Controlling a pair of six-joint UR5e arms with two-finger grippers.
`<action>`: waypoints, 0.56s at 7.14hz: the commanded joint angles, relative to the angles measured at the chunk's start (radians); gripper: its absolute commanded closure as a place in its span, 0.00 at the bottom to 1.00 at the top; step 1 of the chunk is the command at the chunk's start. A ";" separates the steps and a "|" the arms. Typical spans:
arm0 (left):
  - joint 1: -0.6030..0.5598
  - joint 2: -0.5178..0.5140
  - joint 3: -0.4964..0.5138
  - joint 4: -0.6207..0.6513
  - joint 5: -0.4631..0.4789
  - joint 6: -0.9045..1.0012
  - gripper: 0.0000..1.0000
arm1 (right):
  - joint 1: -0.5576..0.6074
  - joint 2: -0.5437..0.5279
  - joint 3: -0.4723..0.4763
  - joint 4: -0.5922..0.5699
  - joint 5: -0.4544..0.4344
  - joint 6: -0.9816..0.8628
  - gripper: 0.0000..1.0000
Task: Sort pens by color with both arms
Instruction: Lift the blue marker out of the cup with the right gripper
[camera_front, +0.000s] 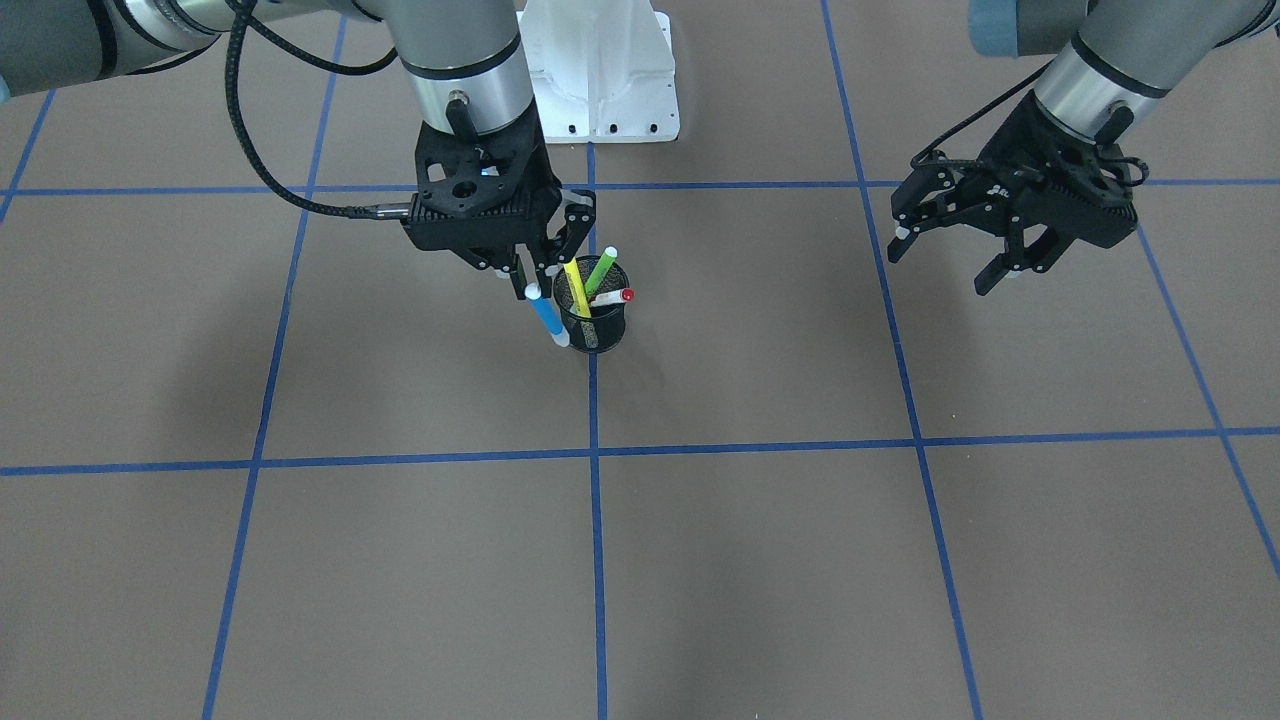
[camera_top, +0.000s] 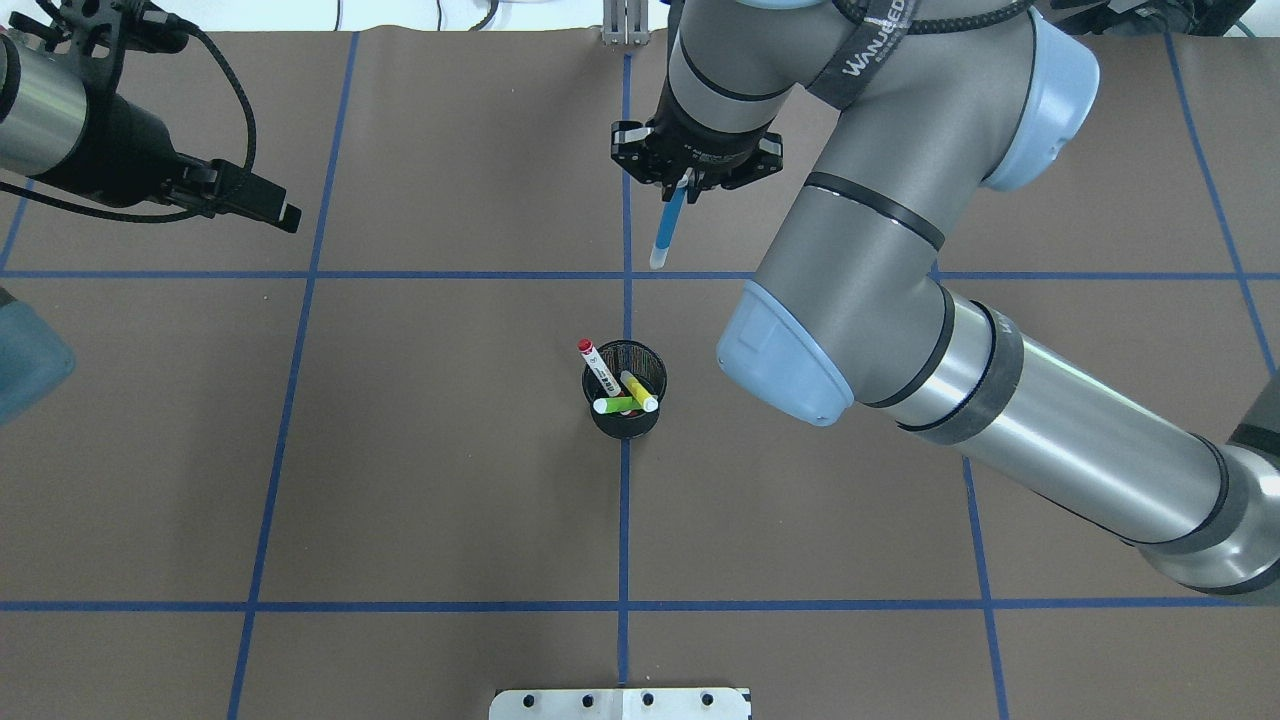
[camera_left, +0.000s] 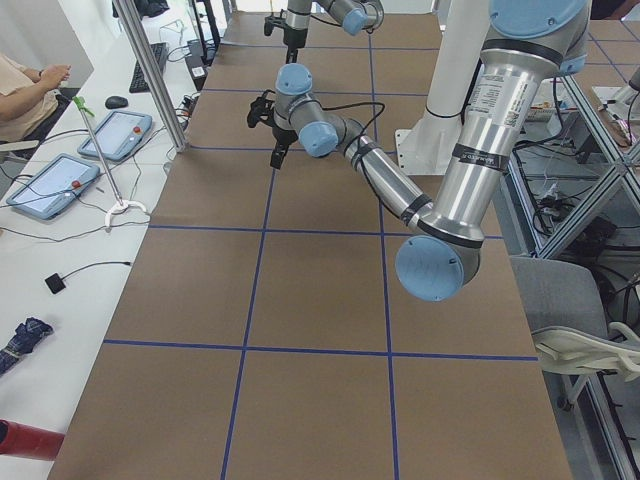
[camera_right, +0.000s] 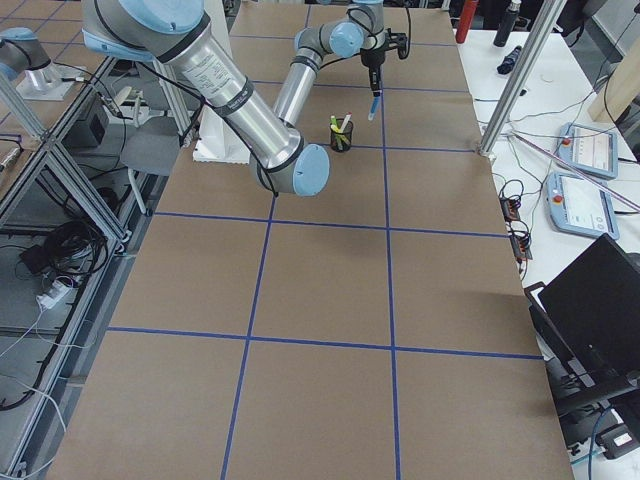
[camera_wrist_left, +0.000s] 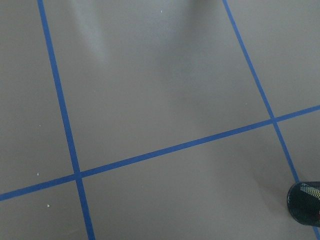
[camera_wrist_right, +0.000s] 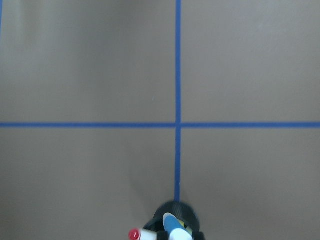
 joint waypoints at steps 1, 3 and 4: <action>0.002 -0.001 -0.004 -0.001 0.000 -0.006 0.00 | 0.004 -0.046 -0.007 0.013 -0.238 0.001 1.00; 0.002 -0.002 0.001 -0.001 0.000 -0.001 0.00 | -0.001 -0.157 -0.053 0.198 -0.425 0.009 1.00; 0.003 -0.002 0.002 -0.001 0.000 0.000 0.00 | -0.001 -0.180 -0.164 0.348 -0.508 0.054 1.00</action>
